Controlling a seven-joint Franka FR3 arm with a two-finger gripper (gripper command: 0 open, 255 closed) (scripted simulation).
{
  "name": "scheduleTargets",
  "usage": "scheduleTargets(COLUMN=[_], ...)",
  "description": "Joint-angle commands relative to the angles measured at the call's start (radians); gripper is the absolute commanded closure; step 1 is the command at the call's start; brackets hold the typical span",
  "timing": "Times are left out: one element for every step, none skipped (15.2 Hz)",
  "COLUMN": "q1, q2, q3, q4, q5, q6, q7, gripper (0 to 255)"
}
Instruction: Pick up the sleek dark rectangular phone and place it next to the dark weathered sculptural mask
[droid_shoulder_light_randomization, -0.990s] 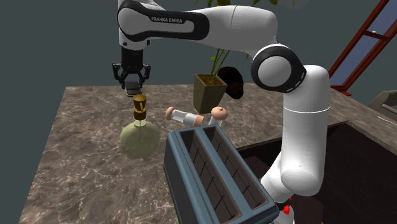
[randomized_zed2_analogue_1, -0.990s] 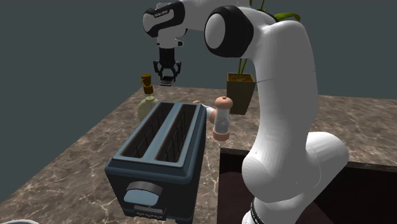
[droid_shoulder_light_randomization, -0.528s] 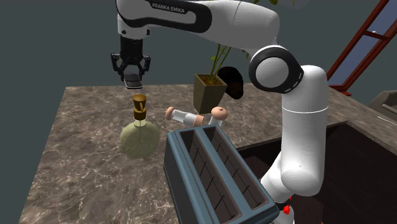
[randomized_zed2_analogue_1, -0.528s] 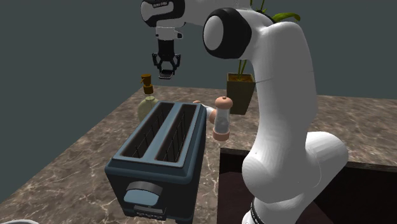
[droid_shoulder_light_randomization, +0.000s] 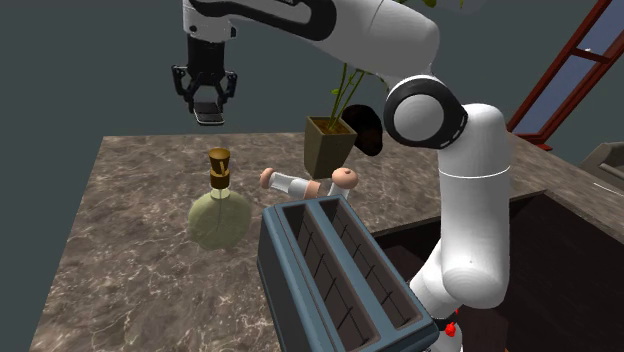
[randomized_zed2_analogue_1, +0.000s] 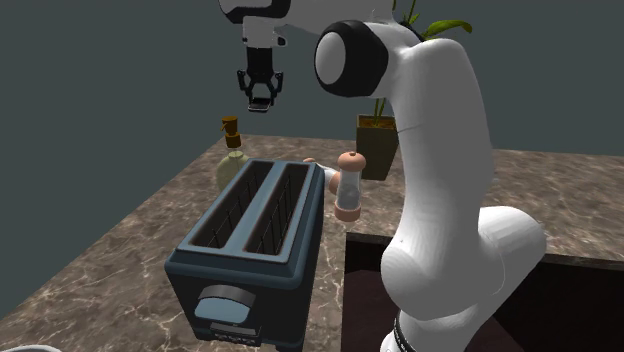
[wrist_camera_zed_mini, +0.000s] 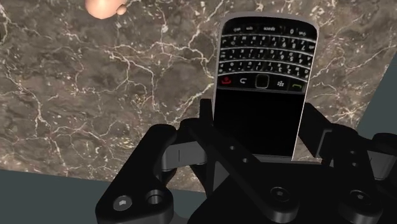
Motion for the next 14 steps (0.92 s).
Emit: scheduleTargets(q1=[-0.022,-0.044,-0.065,-0.084,-0.102,-0.119,-0.135,-0.15,-0.165,-0.179,-0.193,-0.206,-0.218,-0.231], q2=[-0.047,-0.094,-0.137,-0.176,-0.213,-0.248,-0.28,-0.312,-0.341,-0.37,-0.397,-0.423,-0.448,-0.472], q3=[-0.001,-0.002,-0.004,-0.007,-0.011,-0.016,-0.022,-0.028,-0.035,-0.043,-0.05,-0.059,-0.068,-0.077], q4=[-0.064,-0.137,-0.201,-0.259,-0.312,-0.361,-0.406,-0.449,-0.488,-0.526,-0.561,-0.594,-0.625,-0.655], q5=[0.01,0.02,0.03,0.039,0.048,0.056,0.065,0.072,0.079,0.086,0.092,0.098,0.102,0.107], q6=[0.016,0.041,0.063,0.081,0.097,0.111,0.123,0.134,0.143,0.152,0.159,0.165,0.171,0.176], q7=[-0.016,-0.033,-0.051,-0.07,-0.089,-0.109,-0.13,-0.15,-0.172,-0.193,-0.215,-0.236,-0.258,-0.281], gripper=[255,255,255,255,255,255,255,255,255,255,255,255,255,255])
